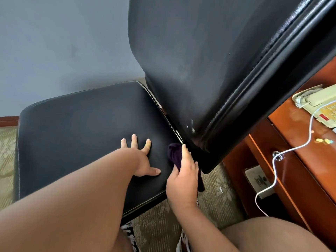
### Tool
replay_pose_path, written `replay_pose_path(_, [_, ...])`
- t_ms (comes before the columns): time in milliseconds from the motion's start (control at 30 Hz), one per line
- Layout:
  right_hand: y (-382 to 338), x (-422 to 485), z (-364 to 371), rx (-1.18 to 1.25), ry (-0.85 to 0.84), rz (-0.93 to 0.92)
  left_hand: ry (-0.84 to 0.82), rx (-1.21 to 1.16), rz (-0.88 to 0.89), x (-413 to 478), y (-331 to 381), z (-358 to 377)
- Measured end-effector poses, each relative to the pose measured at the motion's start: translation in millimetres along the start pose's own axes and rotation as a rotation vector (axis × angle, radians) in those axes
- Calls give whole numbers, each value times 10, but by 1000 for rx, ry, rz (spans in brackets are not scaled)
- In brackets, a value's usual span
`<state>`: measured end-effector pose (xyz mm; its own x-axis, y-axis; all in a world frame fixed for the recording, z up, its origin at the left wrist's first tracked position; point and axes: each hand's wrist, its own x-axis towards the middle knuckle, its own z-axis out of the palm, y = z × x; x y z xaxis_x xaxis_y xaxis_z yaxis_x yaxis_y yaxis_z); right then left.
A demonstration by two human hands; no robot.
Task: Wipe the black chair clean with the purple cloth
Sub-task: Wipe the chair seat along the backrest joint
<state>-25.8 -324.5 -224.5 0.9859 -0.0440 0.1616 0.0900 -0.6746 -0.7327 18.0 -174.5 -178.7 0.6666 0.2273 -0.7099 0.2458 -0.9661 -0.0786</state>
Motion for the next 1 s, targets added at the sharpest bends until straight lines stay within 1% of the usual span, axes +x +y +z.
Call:
replay_pose_path(33, [-23,44,-37,74,45,-29,2,-19,1,30,-18,15])
replay_pose_path(67, [-47,80,-67,83,101,-102,1,-31,0,57,-33,29])
replay_pose_path(167, [-42,143,-109,-45,253,-345,-6,-37,-8,118,-45,62])
replay_pose_path(233, [-3,177,-155,-114,283,-414,-4,-51,-5,144,-49,75])
replay_pose_path(333, [127,183,-185,-216,271,-352,-4,-68,2,153,-64,81])
replay_pose_path(433, [184,6,-84,-260,114,-213,-4,-67,5,144,-60,70])
replay_pose_path(500, [172,-115,-24,-195,43,-137,1,-66,9,151,-56,68])
replay_pose_path(667, [93,-47,-107,88,122,22,4,-78,5,181,-62,86])
replay_pose_path(733, [60,11,-133,106,106,37,13,-82,3,199,-51,87])
replay_pose_path(800, [21,69,-130,81,56,31,18,-83,1,207,-39,81])
replay_pose_path(1000, [-36,448,-106,52,-111,-42,16,-76,-7,205,-19,77])
